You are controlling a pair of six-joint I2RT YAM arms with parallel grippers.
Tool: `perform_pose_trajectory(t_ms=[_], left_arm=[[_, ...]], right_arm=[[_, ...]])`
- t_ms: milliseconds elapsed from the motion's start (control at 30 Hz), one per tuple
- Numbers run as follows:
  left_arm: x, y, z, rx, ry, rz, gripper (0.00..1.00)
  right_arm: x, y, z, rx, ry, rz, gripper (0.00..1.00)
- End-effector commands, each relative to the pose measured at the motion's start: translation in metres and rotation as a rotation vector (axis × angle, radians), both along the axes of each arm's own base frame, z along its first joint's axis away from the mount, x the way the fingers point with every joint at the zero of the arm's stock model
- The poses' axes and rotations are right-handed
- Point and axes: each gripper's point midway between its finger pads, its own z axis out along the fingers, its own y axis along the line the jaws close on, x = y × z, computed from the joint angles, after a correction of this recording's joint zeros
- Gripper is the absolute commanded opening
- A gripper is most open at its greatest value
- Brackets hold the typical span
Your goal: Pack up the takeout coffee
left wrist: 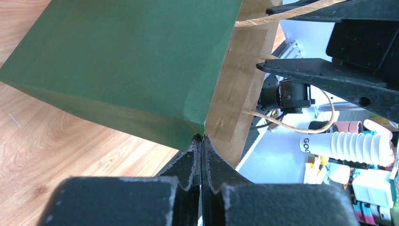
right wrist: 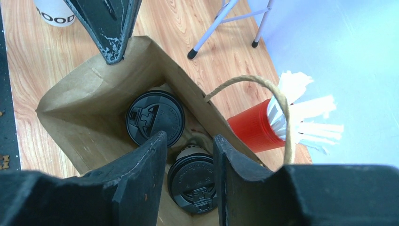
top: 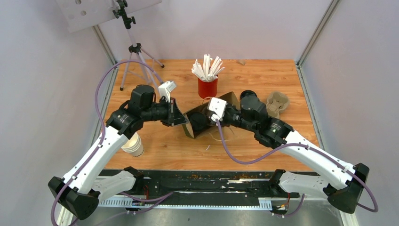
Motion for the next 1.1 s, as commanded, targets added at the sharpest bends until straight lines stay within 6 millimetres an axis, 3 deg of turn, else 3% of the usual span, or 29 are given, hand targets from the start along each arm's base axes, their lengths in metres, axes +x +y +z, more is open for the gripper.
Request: perform_pose_trajectory(t_ms=[0,200,700,1067], left_arm=[[0.003,0.001,0.02,-0.045,-0.02,0.013,0.0],[0.007,0.007,0.021,-0.042,0.005,0.042,0.0],[0.024,0.011,0.03,-0.042,0.119,0.138,0.0],[0.033,0.024,0.017,-0.016,0.176,0.221,0.0]], right_arm=[[0.003,-0.003,0.044,0.098,-0.05,-0.028,0.41],[0.005,-0.006,0.055,0.12,-0.07,-0.047,0.42],[0.015,-0.023,0.058,0.138,-0.092,-0.108,0.43],[0.017,-0.025,0.054,0.152,-0.067,-0.122,0.43]])
